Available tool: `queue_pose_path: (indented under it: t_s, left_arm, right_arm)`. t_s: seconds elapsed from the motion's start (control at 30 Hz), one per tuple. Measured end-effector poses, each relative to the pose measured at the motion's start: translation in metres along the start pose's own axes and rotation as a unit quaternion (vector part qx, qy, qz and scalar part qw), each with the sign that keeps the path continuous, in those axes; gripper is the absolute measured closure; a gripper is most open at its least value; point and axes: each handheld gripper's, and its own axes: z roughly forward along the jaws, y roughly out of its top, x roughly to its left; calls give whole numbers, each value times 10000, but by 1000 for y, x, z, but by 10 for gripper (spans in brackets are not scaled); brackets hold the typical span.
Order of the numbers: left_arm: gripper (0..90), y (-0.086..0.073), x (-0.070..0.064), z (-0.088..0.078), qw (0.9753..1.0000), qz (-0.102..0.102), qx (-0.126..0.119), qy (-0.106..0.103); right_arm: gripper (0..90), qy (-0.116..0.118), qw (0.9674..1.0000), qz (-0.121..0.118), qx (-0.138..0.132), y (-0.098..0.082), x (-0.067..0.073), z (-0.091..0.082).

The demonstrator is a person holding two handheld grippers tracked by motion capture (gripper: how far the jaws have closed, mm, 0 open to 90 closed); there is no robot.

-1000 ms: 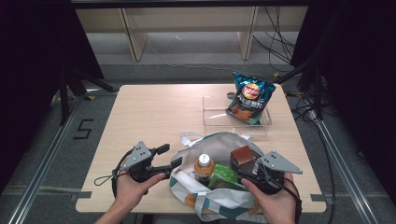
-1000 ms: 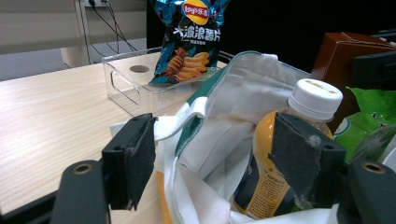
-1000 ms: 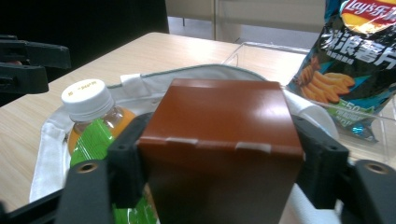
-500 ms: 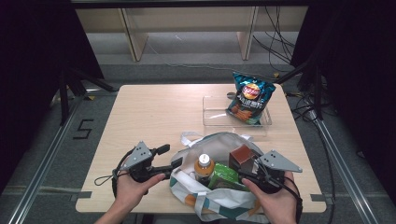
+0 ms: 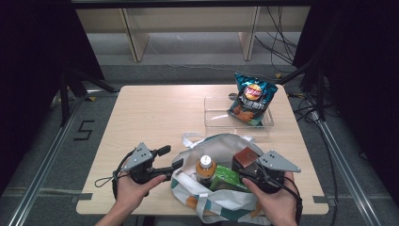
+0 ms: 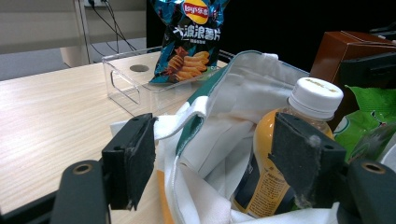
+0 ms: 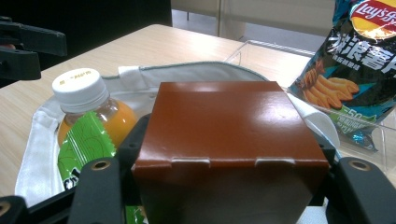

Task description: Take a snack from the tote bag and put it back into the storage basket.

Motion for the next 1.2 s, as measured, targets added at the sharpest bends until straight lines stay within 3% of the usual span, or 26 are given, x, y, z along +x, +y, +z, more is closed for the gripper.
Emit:
queue_pose_path:
  t_s: [0.13, 0.2, 0.33, 0.37, 0.6, 0.67, 0.73, 0.83, 0.87, 0.9, 0.93, 1.03, 1.07, 1.2]
  left_arm:
    - [302, 0, 1, 0, 10000, 29, -48, -46]
    - [302, 0, 0, 0, 10000, 0, -49, -37]
    - [304, 0, 1, 0, 10000, 22, -55, -41]
    - [304, 1, 0, -1, 10000, 18, -14, 3]
    - [305, 1, 0, -1, 10000, -38, -25, 16]
    - [306, 1, 0, -1, 10000, -41, -30, 19]
    - [306, 1, 1, -1, 10000, -35, -33, 24]
    - [306, 1, 1, -1, 10000, -33, -39, 30]
    - [306, 1, 0, -1, 10000, -34, -38, 31]
    - [306, 1, 1, -1, 10000, -40, -38, 27]
    - [307, 1, 1, -1, 10000, -43, -40, 23]
    - [306, 1, 0, 0, 10000, -53, -43, 24]
    - [306, 1, 0, 0, 10000, -53, -45, 25]
    - [306, 1, 0, 0, 10000, -46, -47, 25]
  right_arm:
    - [384, -12, 9999, 147, 7, 0, 2, -3]
    - [385, -6, 10000, 42, -54, 1, 0, -5]
    - [386, -12, 9998, 136, -125, 6, 1, -10]
    - [386, 79, 9998, -5, -200, 8, -1, -9]
    - [387, 89, 9994, 211, -260, 17, -2, -18]
    - [387, 5, 9992, 54, -386, 20, -6, -20]
    - [387, 112, 9989, 233, -389, 23, -6, -22]
    - [388, 75, 9985, 200, -496, 29, -10, -27]
    - [388, 73, 9981, 354, -500, 31, -9, -30]
    - [388, 32, 9982, 224, -562, 34, -12, -31]
    - [388, 53, 9976, 330, -598, 36, -12, -32]
    - [388, -39, 9971, 357, -675, 43, -16, -38]
    - [389, -28, 9971, 269, -715, 46, -18, -40]
    - [389, -97, 9956, 352, -864, 57, -22, -46]
